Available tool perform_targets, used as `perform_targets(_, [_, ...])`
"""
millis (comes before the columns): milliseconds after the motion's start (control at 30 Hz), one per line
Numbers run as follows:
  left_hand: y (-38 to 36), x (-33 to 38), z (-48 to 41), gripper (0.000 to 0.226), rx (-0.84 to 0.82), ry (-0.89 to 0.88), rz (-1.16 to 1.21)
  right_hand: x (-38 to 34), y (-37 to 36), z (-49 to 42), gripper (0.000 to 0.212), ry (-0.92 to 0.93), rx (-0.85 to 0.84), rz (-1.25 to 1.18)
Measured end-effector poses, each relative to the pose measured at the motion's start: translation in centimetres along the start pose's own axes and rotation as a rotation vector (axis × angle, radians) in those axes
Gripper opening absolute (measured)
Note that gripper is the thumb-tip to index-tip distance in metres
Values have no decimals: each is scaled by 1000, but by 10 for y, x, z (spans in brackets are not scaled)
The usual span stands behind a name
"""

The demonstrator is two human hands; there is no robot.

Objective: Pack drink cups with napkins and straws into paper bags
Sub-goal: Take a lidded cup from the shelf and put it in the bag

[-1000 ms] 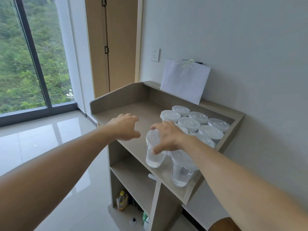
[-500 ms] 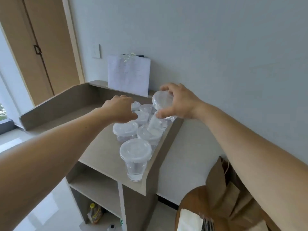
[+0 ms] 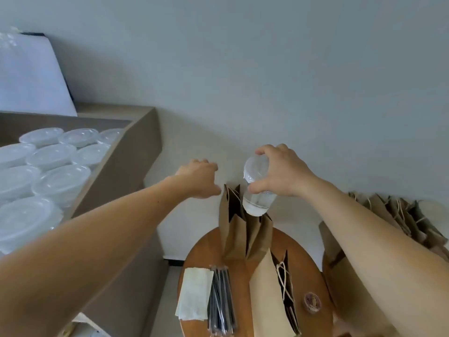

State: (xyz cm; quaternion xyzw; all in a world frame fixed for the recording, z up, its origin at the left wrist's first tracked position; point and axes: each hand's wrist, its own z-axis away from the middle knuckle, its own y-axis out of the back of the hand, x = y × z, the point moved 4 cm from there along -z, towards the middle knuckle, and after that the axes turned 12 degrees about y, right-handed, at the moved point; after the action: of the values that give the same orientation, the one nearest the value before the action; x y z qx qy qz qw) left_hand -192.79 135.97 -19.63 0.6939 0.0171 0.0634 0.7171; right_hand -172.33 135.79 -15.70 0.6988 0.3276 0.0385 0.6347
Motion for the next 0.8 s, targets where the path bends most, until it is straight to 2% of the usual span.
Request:
perform_targets(133, [-77,77,-5,53,-149,-55,12,72,-21,33,96,-78,-68,4])
perform_targets(233, [-134,113,3,53,-237,-51,17,109,-38,48,96,-99,-97,-7])
perform_targets(367, [-201,143,25,34,-413,-36,6,144,-66,62,95,-138,-114,-60])
perform_targets(600, [-285,146,74,60,-830,23,27,158,-108,72,93,-143,-100,-133])
perform_targets(733, [-298,153,81,80,-838,112,183,151,-126,75,92,-147,-100,-117])
perform_targets(800, [-301,154,84,81,-873,152,296,149,-133,80,93,-161,-108,-107])
